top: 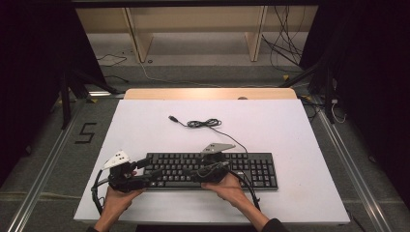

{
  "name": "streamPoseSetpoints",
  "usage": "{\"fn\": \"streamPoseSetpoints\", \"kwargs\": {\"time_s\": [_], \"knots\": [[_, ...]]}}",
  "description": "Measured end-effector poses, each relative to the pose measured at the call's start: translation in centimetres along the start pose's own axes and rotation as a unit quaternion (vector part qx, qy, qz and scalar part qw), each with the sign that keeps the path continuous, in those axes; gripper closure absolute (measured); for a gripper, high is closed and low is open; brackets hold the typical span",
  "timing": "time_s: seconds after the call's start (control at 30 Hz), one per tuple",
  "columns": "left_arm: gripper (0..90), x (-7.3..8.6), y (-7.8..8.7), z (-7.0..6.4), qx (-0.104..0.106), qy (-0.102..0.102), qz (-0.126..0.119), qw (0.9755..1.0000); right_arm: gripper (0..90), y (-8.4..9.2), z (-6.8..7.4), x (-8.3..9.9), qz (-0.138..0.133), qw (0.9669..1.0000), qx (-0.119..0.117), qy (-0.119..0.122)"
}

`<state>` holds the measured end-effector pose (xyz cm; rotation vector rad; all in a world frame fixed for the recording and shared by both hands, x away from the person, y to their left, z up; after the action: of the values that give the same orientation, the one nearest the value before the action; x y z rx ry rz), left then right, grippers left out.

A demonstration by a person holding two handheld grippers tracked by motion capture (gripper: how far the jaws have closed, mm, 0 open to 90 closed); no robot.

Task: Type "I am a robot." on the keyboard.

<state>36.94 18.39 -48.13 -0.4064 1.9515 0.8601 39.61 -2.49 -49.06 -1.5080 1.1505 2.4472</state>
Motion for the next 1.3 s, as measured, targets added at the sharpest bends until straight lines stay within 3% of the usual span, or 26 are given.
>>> {"fn": "streamPoseSetpoints", "kwargs": {"time_s": [0.33, 0.7, 0.93, 1.03, 1.3], "knots": [[25.0, 0.0, 0.0, 0.0, 0.000, -0.001, 0.000, 1.0000, 35.0, 0.9, -1.2, -0.3, -0.007, 0.9999, 0.013, -0.007], [25.0, 0.0, 0.0, 0.0, -0.001, -0.001, -0.001, 1.0000, 66.8, 1.6, -3.0, 0.0, 0.004, 0.9985, 0.054, -0.011], [25.0, 0.0, 0.0, 0.0, -0.001, -0.002, 0.000, 1.0000, 85.8, 1.4, -3.3, 0.4, 0.022, 0.9978, 0.062, -0.006], [25.0, 0.0, 0.0, 0.0, -0.001, -0.002, -0.001, 1.0000, 90.0, 1.1, -3.4, 0.6, 0.031, 0.9973, 0.066, -0.007], [25.0, 0.0, 0.0, 0.0, -0.001, -0.002, 0.000, 1.0000, 90.0, 0.2, -3.6, 1.1, 0.049, 0.9963, 0.071, -0.005]]}}
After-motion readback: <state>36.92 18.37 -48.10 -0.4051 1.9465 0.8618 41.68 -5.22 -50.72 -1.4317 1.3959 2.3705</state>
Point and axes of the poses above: each handheld gripper's, and its own axes: y roughly backward along the jaws, x roughly out of its underside, z roughly to its left, the point moved 6 cm from there along -y, roughly forward along the jaws, and after that the axes turned 1 degree about x, right-handed, at the moved point
